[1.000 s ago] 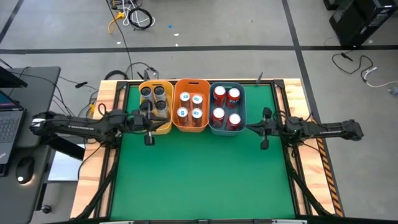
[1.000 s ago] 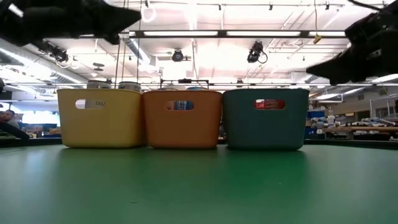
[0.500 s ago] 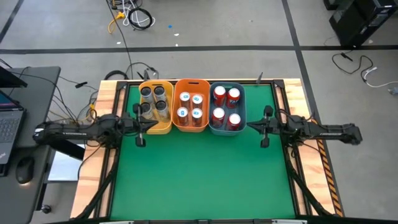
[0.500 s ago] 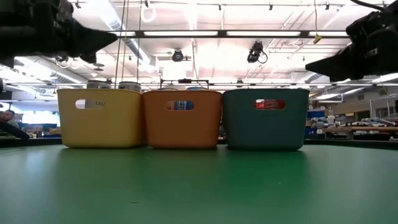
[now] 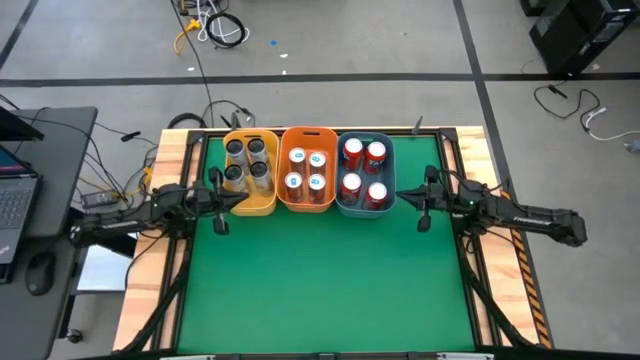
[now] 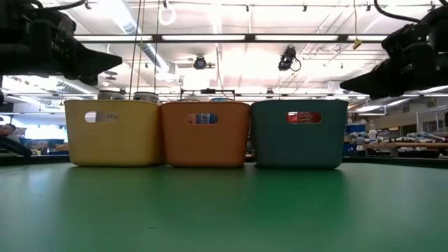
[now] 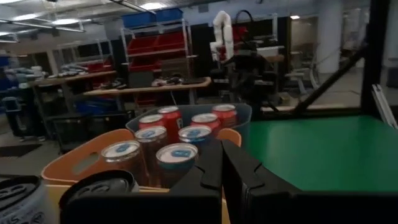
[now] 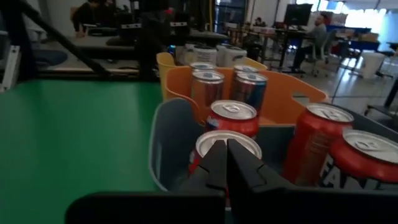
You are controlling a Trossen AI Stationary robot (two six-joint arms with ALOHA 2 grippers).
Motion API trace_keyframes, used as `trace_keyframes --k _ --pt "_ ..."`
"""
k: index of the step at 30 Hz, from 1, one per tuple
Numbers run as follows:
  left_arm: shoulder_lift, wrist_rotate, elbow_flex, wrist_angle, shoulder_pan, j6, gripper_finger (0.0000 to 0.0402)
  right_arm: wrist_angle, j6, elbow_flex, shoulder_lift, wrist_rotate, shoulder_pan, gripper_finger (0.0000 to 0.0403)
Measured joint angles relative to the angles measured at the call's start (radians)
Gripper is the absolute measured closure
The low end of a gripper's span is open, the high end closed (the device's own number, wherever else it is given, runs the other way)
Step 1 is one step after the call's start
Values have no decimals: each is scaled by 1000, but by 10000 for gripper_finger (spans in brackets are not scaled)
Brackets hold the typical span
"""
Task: Sort soda cans
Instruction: Return to Home Position
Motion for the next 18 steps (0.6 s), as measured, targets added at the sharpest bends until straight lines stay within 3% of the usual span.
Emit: trace_keyframes --k 3,11,15,18 --pt "1 81 0 -39 69 -7 400 0 25 0 15 -1 -16 403" --pt "45 174 0 -80 232 -52 400 -1 125 0 98 0 -71 403" --pt "100 278 0 -64 267 -131 399 -1 130 0 125 0 -96 403" --pt "116 289 0 -63 268 -149 396 -1 118 0 126 0 -103 403"
